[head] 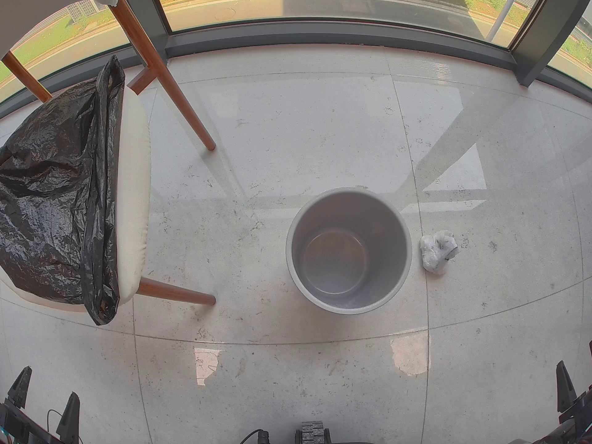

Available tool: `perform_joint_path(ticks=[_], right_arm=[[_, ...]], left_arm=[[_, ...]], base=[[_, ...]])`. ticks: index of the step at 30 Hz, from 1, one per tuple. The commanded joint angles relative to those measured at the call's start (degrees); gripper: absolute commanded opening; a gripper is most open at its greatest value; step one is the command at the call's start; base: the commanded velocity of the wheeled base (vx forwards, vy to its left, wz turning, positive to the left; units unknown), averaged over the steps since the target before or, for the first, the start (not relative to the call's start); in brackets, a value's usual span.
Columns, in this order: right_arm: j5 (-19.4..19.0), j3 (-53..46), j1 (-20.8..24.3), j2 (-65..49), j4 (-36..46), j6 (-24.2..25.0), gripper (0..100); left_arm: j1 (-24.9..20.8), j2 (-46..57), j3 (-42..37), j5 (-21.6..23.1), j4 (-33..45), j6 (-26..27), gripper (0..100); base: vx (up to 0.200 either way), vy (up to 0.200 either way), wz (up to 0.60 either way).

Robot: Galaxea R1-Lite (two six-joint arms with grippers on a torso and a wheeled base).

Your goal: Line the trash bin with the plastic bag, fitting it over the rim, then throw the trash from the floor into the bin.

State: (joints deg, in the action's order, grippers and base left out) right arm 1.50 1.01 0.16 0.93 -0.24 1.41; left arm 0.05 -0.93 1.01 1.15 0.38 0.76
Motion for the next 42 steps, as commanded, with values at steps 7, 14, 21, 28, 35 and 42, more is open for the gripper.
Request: perform_joint_path(ticks=[7,14,21,28,35,42], right_arm=[[0.1,-1.0,0.0,-0.9,0.0,0.1,100],[0.1,-1.0,0.0,-0.9,0.0,0.0,100],[0.1,-1.0,0.0,-0.9,0.0,0.1,100],[0.1,-1.0,0.0,-0.9,-0.1,0.1,100],[0.1,-1.0,0.0,-0.9,-0.1,0.1,100],[0.1,-1.0,0.0,-0.9,-0.1,0.1,100]], left_arm=[[0.0,0.9,-0.7,2.3,-7.9,0.4,100],[0.0,0.9,-0.7,4.2,-9.9,6.1,100],[-0.5,0.9,5.2,5.4,-8.9,7.0,100],[-4.8,-9.5,15.0,6.1,-3.6,5.0,100],[-4.8,-15.5,16.9,6.0,-3.5,2.3,100],[-4.7,-18.1,18.7,5.6,-4.0,2.4,100]], base=[[0.000,0.000,0.00],[0.000,0.000,0.00],[0.000,0.000,0.00],[0.000,0.000,0.00],[0.000,0.000,0.00],[0.000,0.000,0.00]])
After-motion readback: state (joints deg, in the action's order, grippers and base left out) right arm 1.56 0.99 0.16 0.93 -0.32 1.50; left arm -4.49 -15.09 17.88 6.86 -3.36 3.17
